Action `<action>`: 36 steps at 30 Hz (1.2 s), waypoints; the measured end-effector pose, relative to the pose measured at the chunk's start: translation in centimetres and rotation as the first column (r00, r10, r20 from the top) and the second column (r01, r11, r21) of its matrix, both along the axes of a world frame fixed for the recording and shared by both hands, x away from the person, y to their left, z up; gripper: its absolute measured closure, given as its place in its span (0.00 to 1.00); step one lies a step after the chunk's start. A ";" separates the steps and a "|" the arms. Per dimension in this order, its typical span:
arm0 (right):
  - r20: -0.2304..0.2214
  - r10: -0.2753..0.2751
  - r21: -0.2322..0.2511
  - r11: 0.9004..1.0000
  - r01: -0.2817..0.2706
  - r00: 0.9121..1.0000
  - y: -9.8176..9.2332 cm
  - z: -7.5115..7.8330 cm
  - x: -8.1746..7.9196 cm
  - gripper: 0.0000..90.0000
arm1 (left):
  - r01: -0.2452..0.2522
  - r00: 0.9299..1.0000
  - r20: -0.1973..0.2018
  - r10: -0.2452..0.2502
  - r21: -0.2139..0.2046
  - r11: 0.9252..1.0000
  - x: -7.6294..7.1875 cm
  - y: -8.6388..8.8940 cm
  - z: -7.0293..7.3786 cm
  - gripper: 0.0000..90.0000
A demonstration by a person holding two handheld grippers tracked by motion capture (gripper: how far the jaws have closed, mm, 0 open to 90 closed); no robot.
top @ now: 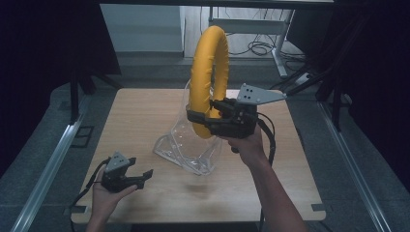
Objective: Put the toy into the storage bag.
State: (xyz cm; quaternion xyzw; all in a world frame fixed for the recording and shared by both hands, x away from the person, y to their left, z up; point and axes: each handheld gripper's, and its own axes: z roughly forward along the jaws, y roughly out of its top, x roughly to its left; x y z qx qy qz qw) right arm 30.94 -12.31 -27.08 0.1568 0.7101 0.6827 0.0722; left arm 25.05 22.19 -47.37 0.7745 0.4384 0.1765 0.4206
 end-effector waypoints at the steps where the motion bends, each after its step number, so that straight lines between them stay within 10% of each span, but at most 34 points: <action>1: 0.008 0.003 0.000 1.000 -0.003 1.000 0.1 -0.1 0.1 0.56 | 0.000 1.000 -0.001 0.000 0.000 1.000 0.0 0.0 0.0 0.22; 36: -0.170 0.114 -0.075 0.989 -0.128 0.979 2.5 -6.3 2.2 0.55 | 0.004 1.000 -0.008 -0.004 0.012 1.000 0.1 -0.3 -0.3 0.22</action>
